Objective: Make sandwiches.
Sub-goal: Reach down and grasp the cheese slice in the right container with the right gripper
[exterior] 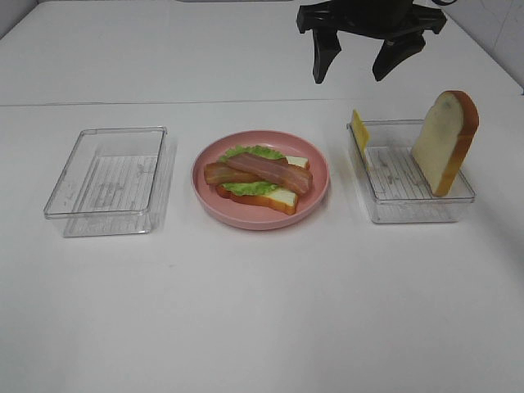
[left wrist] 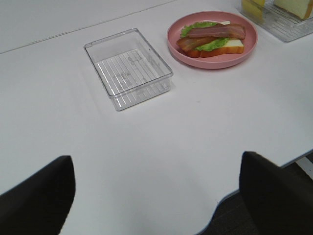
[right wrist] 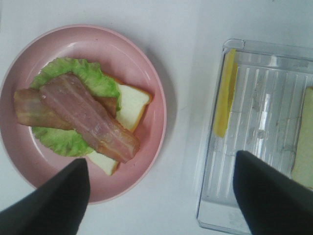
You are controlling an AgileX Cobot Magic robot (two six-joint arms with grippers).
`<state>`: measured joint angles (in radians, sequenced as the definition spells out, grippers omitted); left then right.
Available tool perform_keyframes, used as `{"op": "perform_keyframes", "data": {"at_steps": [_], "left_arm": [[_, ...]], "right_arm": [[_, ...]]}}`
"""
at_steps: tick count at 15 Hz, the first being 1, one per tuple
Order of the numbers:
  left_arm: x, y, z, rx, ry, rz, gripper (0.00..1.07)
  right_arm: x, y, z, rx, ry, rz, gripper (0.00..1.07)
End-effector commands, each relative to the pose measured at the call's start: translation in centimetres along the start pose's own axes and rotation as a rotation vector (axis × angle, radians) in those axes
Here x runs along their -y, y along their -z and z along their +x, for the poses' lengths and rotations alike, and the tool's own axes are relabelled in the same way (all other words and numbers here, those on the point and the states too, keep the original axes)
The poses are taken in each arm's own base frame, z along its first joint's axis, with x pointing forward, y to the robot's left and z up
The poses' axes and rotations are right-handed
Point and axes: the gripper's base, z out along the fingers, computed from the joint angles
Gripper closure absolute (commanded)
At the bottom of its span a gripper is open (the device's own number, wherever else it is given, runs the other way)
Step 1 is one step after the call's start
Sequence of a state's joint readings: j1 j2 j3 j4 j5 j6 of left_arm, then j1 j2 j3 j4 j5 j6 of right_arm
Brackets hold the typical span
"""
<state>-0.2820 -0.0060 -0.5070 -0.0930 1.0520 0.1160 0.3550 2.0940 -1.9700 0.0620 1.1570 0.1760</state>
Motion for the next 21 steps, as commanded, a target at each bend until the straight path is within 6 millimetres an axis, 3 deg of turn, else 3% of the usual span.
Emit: {"op": "perform_keyframes", "data": {"at_steps": [1, 3, 13, 21], "left_arm": [[0.1, 0.2, 0.1, 0.026, 0.012, 0.003, 0.21], [0.1, 0.2, 0.1, 0.026, 0.012, 0.003, 0.21], [0.1, 0.2, 0.1, 0.026, 0.012, 0.003, 0.21], [0.1, 0.2, 0.1, 0.026, 0.012, 0.003, 0.21]], "right_arm": [[1.8, -1.0, -0.9, -0.011, -0.028, 0.033, 0.38], [2.6, -2.5, -1.0, -0.026, -0.035, 0.031, 0.45], [3.7, -9.1, -1.0, -0.051, 0.029, 0.085, 0.49], [4.7, -9.6, -1.1, -0.051, -0.001, 0.076, 0.56]]}}
